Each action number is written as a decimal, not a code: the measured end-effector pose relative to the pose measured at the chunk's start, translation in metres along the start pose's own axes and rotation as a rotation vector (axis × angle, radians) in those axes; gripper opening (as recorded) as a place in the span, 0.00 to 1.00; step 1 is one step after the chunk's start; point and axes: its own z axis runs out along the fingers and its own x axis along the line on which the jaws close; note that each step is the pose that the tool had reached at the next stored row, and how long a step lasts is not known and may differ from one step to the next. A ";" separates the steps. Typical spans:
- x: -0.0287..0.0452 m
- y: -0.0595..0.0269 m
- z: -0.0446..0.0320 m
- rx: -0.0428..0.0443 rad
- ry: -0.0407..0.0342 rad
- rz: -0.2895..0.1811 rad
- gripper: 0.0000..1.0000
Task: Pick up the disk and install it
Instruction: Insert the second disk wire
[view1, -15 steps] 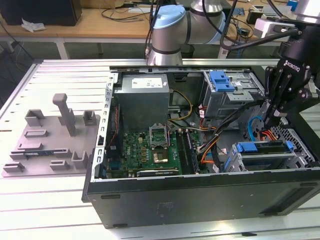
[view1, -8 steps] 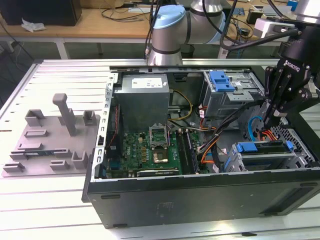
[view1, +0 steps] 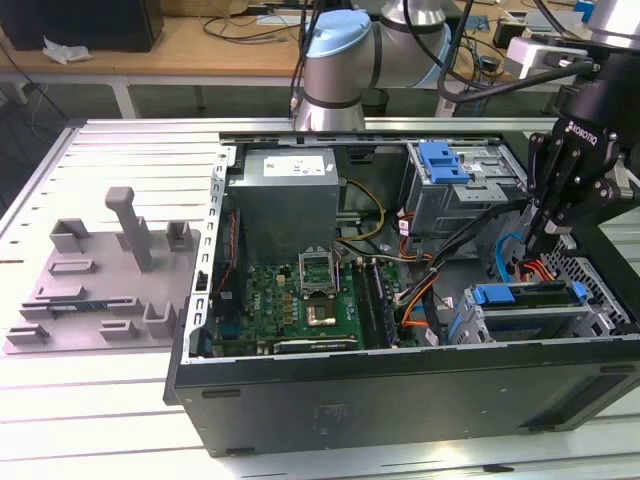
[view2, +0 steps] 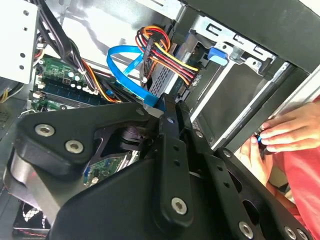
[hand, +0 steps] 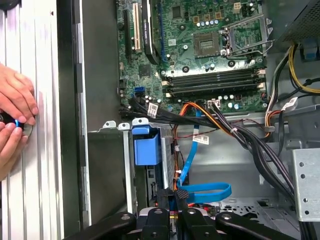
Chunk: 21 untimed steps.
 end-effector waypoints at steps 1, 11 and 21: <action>0.0010 0.0008 0.0001 0.0020 -0.0110 0.000 0.16; 0.0213 0.0046 0.0039 0.0509 -0.0961 0.003 0.16; 0.0415 0.0156 0.0093 0.0948 -0.1127 0.009 0.16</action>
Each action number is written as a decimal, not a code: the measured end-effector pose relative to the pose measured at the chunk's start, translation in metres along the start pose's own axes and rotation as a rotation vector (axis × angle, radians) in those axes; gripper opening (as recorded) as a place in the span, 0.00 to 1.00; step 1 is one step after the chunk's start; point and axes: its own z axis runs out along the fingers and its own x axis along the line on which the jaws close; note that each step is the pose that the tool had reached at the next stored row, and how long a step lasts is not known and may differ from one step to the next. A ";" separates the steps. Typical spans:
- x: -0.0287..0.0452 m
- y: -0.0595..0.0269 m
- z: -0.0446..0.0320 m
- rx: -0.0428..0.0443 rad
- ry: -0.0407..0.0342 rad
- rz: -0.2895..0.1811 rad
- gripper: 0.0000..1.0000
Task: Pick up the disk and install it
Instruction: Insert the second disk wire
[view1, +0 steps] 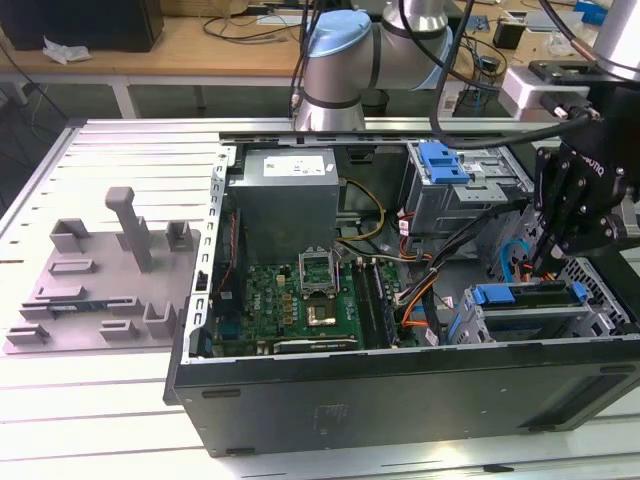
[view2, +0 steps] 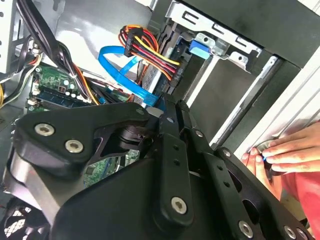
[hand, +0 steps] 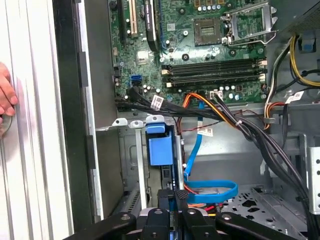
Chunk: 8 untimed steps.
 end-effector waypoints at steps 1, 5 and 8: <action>0.0008 0.0003 0.0002 0.0045 -0.0019 0.000 0.16; 0.0017 0.0014 0.0012 0.0195 -0.0056 0.000 0.16; 0.0017 0.0015 0.0013 0.0197 -0.0058 -0.002 0.16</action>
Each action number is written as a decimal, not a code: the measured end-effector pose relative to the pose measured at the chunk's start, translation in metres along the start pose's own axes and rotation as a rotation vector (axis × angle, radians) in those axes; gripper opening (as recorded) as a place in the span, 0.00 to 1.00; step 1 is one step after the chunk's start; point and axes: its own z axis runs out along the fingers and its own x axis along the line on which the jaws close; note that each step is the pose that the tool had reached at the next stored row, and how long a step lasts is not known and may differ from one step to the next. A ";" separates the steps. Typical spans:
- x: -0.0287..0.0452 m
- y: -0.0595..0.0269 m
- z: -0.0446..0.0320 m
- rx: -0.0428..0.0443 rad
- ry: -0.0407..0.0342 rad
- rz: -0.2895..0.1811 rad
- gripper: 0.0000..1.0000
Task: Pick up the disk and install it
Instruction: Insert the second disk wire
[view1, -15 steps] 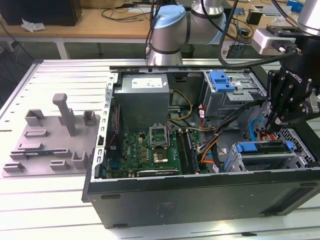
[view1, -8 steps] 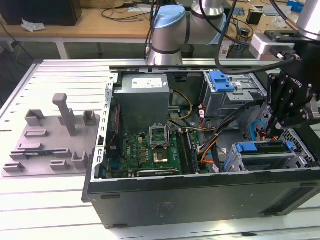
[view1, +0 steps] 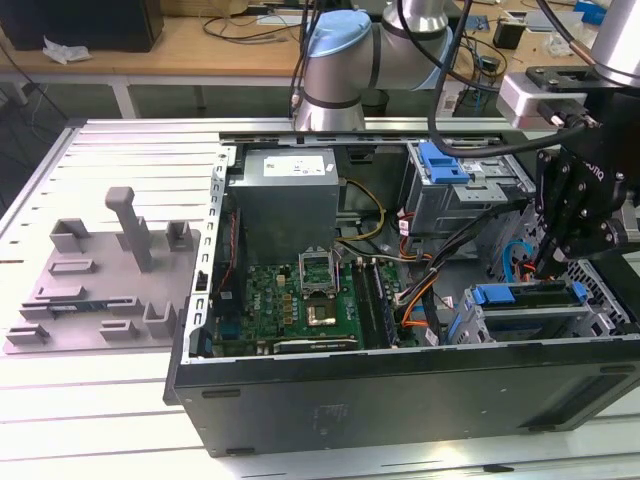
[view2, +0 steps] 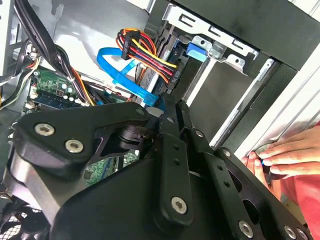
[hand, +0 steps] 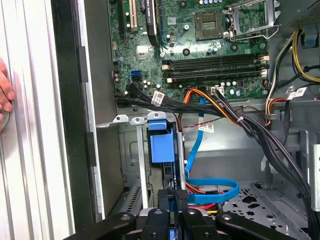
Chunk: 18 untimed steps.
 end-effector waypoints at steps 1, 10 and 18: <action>0.0000 0.0000 0.0000 0.0000 0.0000 0.000 0.16; -0.0035 0.0003 0.0008 0.0002 -0.0002 -0.003 0.16; -0.0038 0.0004 0.0033 0.0022 -0.0012 -0.024 0.16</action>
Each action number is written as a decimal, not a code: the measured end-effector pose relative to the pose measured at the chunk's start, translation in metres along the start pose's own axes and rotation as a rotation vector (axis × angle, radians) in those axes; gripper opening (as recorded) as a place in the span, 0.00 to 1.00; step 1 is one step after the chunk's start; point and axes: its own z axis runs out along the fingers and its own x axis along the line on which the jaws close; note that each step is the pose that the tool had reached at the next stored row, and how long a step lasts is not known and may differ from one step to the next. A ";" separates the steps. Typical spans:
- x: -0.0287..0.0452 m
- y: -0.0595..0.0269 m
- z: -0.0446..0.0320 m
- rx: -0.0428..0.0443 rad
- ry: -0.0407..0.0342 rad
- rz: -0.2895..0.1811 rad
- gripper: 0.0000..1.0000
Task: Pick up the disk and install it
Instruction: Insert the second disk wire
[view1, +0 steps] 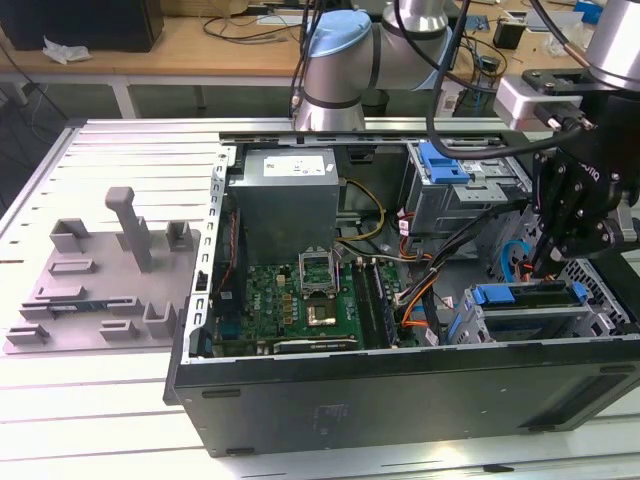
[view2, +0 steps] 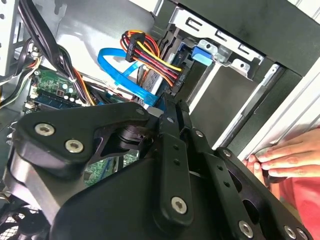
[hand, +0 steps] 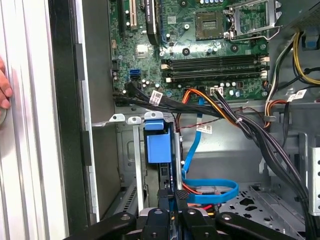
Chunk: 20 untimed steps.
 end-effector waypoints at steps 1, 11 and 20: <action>0.0000 0.0000 0.0003 0.0003 -0.0001 -0.004 0.16; 0.0008 0.0009 0.0027 0.0013 -0.0009 -0.015 0.16; 0.0023 0.0009 0.0058 0.0014 -0.0007 -0.015 0.16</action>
